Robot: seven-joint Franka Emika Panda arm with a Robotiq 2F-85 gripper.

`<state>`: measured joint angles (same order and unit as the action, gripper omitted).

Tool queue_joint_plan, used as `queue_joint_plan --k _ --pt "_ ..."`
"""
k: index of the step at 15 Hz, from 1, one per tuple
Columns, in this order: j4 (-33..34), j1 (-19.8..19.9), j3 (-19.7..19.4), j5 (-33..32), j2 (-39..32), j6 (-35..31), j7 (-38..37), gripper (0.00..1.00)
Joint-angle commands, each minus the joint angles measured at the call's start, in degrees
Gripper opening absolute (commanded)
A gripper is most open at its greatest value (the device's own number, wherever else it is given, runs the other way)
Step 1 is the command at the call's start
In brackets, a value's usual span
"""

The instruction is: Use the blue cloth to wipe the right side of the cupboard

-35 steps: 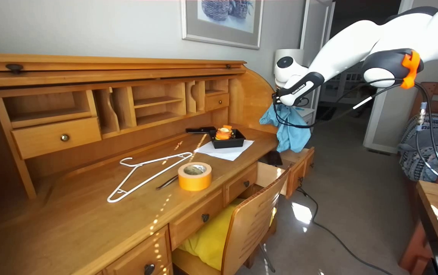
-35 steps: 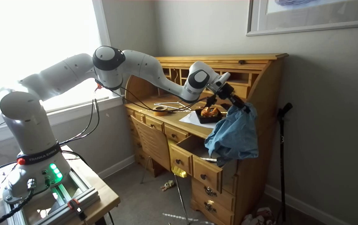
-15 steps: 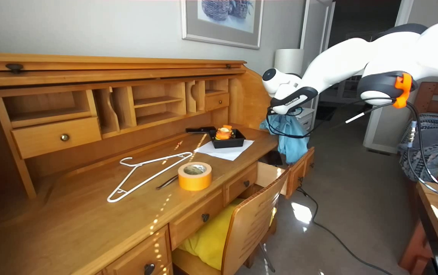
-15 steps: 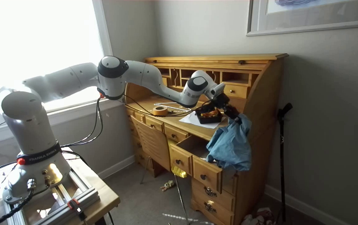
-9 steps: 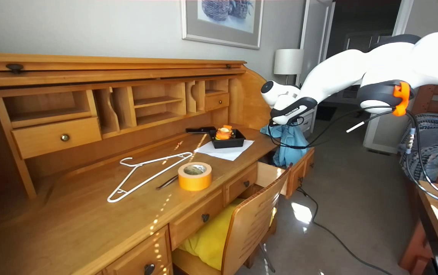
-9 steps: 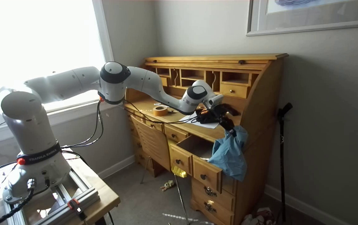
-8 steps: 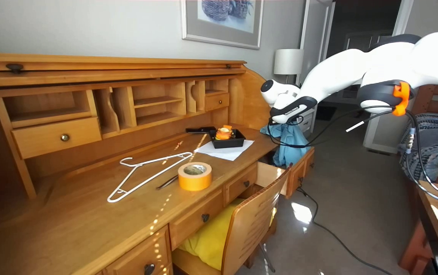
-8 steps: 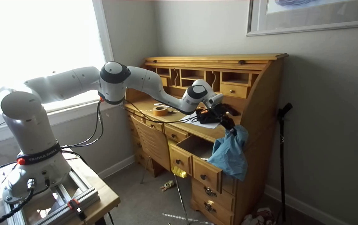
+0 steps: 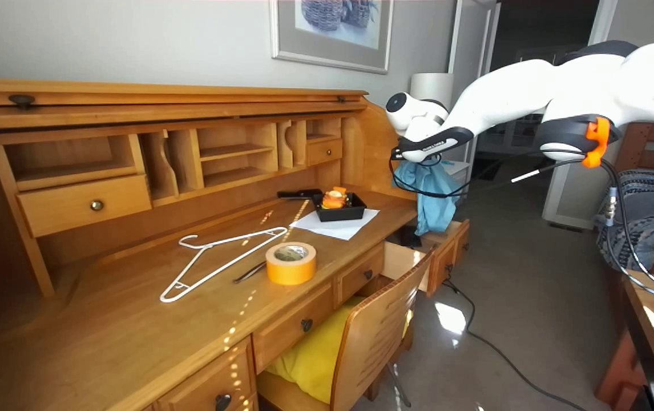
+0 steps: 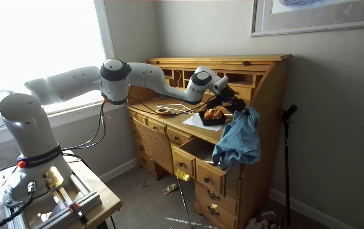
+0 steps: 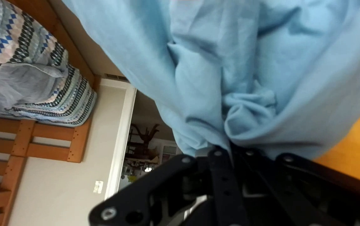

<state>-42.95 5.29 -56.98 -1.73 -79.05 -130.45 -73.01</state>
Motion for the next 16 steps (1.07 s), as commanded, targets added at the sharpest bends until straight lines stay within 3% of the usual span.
queue_joint_plan --k 1,10,16 --pt "4.59 1.38 -1.88 0.39 0.44 -4.69 -4.60 0.01" --pt "9.78 2.73 -4.32 1.04 2.03 -16.30 -15.58 0.01" --pt "8.82 3.80 -3.26 0.76 1.35 -13.16 -18.16 0.01"
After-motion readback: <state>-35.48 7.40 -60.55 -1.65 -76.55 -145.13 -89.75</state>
